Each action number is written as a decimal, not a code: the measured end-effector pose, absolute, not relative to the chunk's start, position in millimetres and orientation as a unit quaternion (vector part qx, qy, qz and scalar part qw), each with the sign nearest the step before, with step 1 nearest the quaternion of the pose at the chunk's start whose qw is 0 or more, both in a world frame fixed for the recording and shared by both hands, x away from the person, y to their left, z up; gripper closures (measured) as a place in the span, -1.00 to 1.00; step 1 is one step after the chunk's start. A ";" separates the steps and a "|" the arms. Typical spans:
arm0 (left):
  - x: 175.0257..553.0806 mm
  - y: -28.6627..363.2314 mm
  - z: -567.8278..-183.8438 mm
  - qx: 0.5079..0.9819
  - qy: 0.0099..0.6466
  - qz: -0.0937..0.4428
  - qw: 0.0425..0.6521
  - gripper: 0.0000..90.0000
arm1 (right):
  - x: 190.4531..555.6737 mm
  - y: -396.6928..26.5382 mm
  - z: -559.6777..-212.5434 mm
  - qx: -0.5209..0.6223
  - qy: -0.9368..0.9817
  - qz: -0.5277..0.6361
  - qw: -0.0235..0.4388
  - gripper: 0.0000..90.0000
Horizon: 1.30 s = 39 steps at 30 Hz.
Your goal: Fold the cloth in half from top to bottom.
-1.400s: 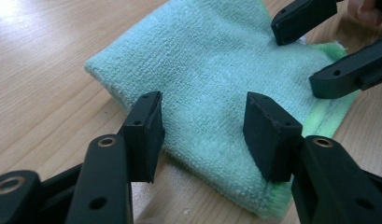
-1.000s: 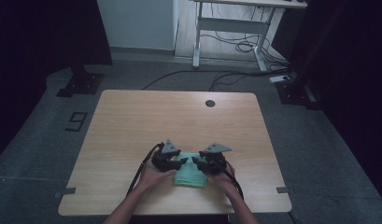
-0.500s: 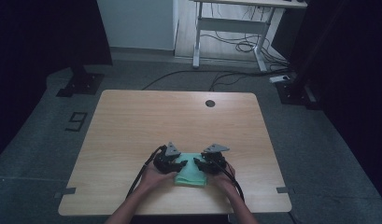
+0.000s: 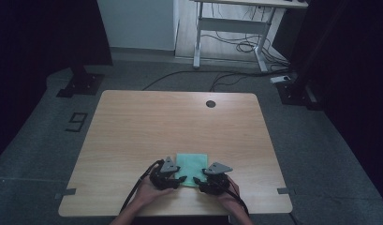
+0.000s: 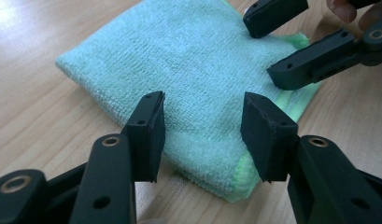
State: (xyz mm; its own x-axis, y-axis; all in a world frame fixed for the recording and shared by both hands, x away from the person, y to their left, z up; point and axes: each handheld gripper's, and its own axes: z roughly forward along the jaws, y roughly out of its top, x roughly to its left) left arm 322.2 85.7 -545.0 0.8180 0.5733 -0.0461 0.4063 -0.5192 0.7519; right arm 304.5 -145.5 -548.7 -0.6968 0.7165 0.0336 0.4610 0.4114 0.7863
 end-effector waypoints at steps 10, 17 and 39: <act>347.2 82.0 -543.8 0.869 0.293 0.112 0.384 0.19 | 328.3 -140.8 -549.4 0.363 0.826 0.400 0.162 0.04; 375.5 81.3 -542.1 0.868 0.303 0.118 0.375 0.20 | 355.2 -136.0 -549.3 0.376 0.820 0.396 0.168 0.05; 377.3 94.0 -502.7 0.830 0.337 0.157 0.416 0.02 | 372.0 -142.8 -537.8 0.391 0.786 0.440 0.191 -0.02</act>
